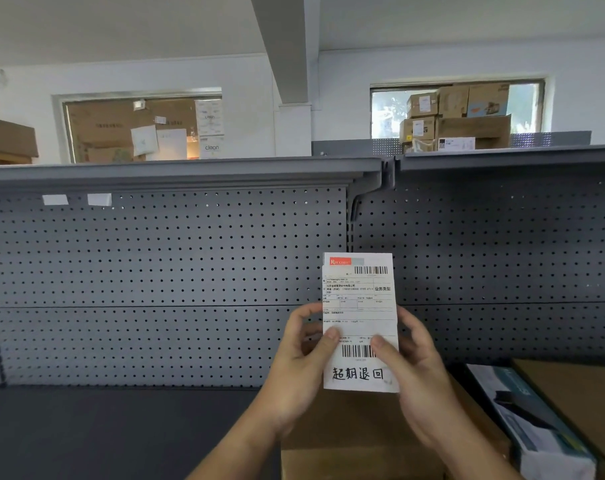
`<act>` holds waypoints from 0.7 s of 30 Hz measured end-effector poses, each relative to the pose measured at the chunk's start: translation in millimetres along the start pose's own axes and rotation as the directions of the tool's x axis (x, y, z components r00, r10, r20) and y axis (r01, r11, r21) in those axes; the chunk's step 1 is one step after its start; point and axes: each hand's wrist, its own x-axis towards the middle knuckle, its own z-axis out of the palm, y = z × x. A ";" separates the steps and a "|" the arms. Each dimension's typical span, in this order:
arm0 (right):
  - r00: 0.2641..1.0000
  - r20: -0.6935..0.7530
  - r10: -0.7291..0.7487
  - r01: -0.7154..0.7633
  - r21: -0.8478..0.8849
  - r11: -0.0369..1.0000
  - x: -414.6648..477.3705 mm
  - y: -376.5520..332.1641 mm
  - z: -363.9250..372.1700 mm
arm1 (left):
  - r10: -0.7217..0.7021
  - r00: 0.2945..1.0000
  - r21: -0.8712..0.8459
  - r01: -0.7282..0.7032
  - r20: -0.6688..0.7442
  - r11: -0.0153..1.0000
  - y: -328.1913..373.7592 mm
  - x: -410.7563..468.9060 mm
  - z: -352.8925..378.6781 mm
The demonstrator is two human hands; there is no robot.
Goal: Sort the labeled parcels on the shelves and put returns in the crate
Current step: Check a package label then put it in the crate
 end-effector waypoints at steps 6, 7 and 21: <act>1.000 0.011 -0.001 0.001 0.022 1.000 2.9 1.4 -5.9 | -0.010 1.000 0.173 0.009 0.004 0.985 -1.7 7.1 -19.1; 1.000 0.014 0.004 -0.004 0.033 0.999 3.7 1.7 -6.3 | -0.028 1.000 0.224 0.027 0.000 0.974 -3.0 7.5 -24.9; 0.961 0.238 0.142 -0.166 0.087 0.982 13.8 26.2 21.9 | -0.076 0.958 0.892 0.285 -0.276 0.352 1.1 -22.4 -87.9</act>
